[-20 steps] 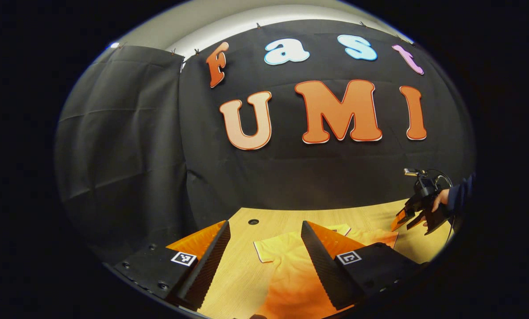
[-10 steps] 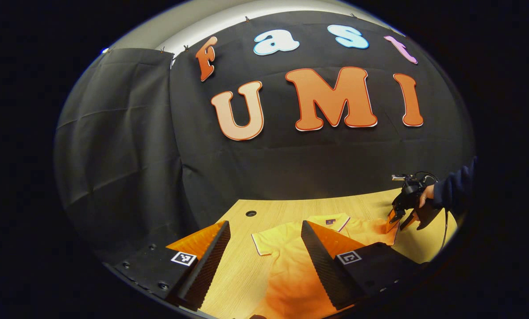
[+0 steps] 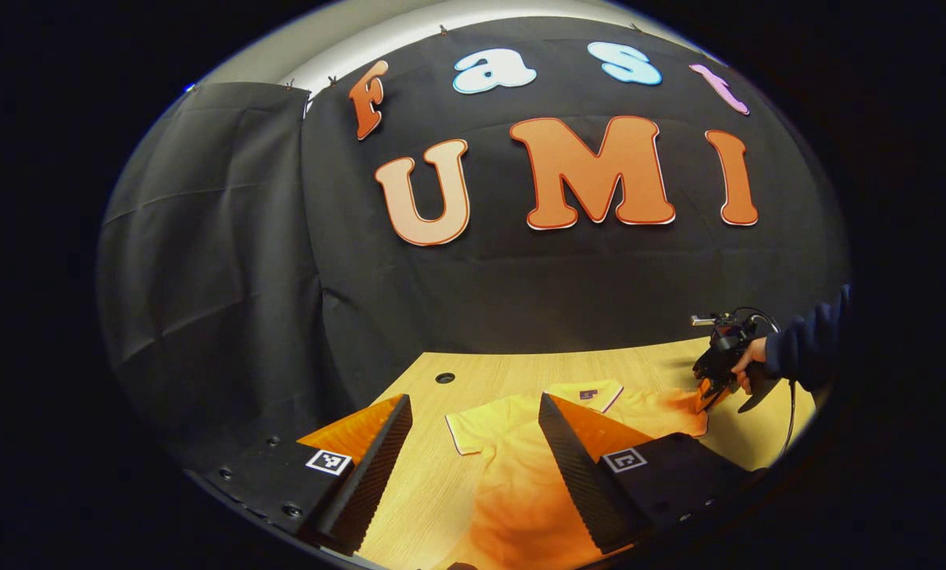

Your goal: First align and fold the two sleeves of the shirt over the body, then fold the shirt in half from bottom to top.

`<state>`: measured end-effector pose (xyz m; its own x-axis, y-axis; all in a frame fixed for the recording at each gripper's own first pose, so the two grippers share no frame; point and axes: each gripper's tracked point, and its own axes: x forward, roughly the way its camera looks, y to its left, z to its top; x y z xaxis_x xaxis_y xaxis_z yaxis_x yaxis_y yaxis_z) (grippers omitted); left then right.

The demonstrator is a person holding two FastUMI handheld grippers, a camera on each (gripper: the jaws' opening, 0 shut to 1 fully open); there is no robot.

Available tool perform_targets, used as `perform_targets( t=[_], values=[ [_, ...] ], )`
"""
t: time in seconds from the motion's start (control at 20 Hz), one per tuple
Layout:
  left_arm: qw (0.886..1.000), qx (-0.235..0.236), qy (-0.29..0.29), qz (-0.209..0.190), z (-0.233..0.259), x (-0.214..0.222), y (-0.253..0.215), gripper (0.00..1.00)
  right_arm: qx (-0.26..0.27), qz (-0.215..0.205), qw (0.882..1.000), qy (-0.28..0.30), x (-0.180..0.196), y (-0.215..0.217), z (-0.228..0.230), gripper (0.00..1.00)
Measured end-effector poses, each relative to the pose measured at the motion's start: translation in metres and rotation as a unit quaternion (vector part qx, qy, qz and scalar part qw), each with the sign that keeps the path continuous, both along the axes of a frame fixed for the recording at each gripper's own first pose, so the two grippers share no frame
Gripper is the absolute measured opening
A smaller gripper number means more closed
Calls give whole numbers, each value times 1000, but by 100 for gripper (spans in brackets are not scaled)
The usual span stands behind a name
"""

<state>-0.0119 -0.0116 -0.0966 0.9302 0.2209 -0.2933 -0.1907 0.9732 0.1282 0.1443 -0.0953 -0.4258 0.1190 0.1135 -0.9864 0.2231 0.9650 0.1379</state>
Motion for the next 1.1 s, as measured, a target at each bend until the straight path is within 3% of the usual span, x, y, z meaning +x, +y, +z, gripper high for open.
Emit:
perform_targets(
  t=[0.05,0.2,0.6,0.7,0.85,0.9,0.95,1.05,1.1],
  values=[
    [1000,-1,0,-1,0,0,0,99,21,-6,1000,-5,2,6,6,7],
    [1000,-4,1,2,-1,1,2,99,54,-16,997,-54,25,25,34,6],
    [999,-9,-2,38,-3,-7,17,99,92,34,992,-85,40,91,74,6],
    [999,-11,0,48,-5,-17,25,99,140,31,985,-93,45,119,87,6],
    [998,-18,4,60,-9,-19,33,99,166,45,980,-97,42,139,93,28],
    [998,-20,6,63,-9,-18,35,99,164,48,980,-97,41,139,93,20],
    [998,-24,9,64,-12,-18,38,99,160,49,981,-100,40,135,95,42],
    [997,-33,22,69,-21,-14,45,99,149,51,981,-114,42,124,101,53],
    [996,-33,34,73,-27,-11,51,99,142,51,981,-124,42,117,105,46]
  ],
)
